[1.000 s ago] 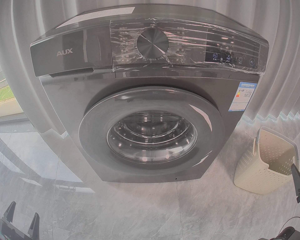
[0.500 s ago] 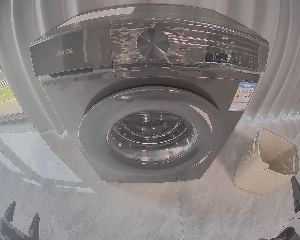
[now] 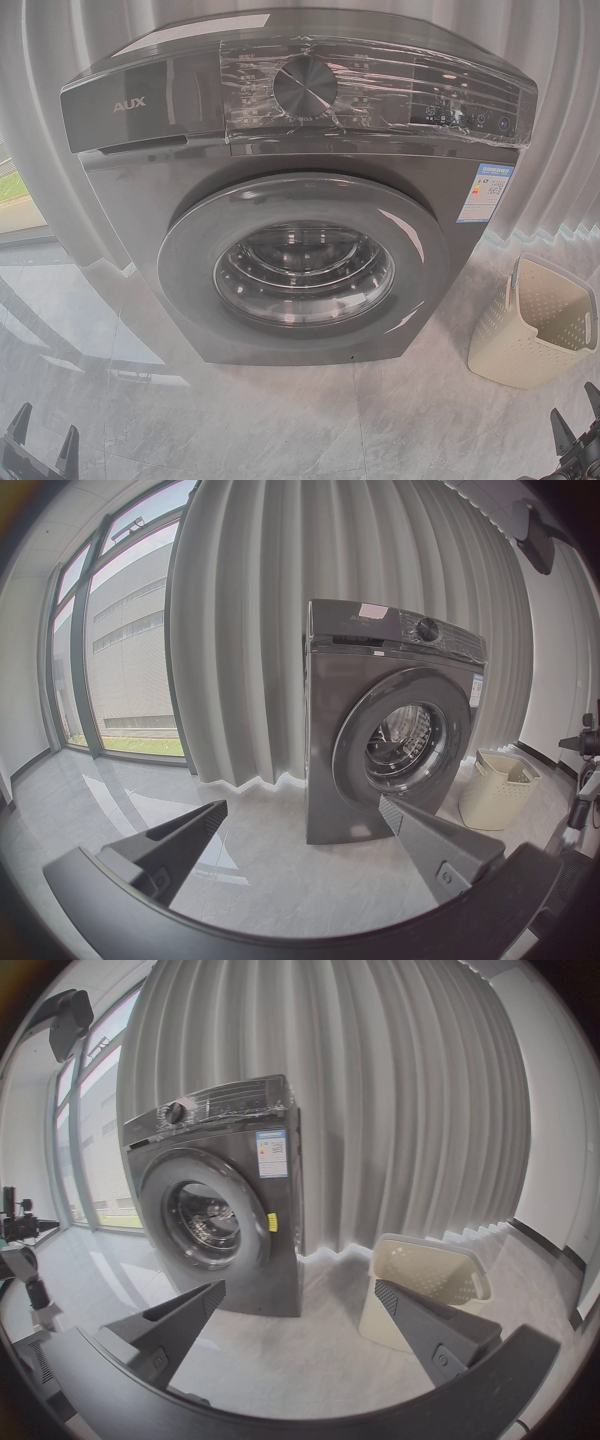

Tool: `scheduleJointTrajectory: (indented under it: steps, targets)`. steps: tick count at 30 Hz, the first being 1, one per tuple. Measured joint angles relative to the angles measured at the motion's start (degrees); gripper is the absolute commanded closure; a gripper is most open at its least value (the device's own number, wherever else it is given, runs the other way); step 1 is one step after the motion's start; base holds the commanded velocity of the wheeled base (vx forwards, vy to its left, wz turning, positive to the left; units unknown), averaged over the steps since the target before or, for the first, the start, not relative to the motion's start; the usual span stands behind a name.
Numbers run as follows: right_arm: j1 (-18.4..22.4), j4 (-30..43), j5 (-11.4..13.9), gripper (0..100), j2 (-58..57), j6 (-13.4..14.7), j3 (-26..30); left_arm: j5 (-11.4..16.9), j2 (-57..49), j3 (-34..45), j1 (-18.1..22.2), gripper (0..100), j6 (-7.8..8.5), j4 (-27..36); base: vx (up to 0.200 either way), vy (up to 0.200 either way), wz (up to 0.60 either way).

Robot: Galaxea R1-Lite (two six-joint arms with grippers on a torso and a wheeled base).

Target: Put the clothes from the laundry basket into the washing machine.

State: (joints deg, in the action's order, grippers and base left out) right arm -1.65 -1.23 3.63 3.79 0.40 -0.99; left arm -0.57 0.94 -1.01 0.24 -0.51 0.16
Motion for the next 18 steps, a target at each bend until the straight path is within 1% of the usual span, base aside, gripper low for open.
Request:
scheduleJointTrajectory:
  steps: [2,4,6,13,18]
  targets:
    - [0.35,0.04,-2.77,0,-0.85,0.17,0.00,-0.02,0.00,0.00,0.00,0,-0.02,0.00,0.000,0.000,0.00]
    - [0.72,-0.46,-6.28,0,-1.67,0.79,0.00,-0.02,0.00,0.00,0.00,0,-0.04,0.00,0.000,0.000,0.00]
    - [0.94,-0.60,-7.24,0,-2.06,1.32,0.00,-0.02,0.00,0.00,0.00,0,-0.06,0.00,0.000,0.000,0.00]
    - [1.24,-0.29,-6.23,0,-2.86,1.48,-0.02,-0.02,0.02,0.00,0.00,0,-0.24,-0.02,0.000,0.000,0.00]
    - [1.24,0.52,-5.18,0,-3.02,0.28,-0.02,-0.02,0.02,0.00,0.00,0,-0.22,-0.02,0.000,0.000,0.00]
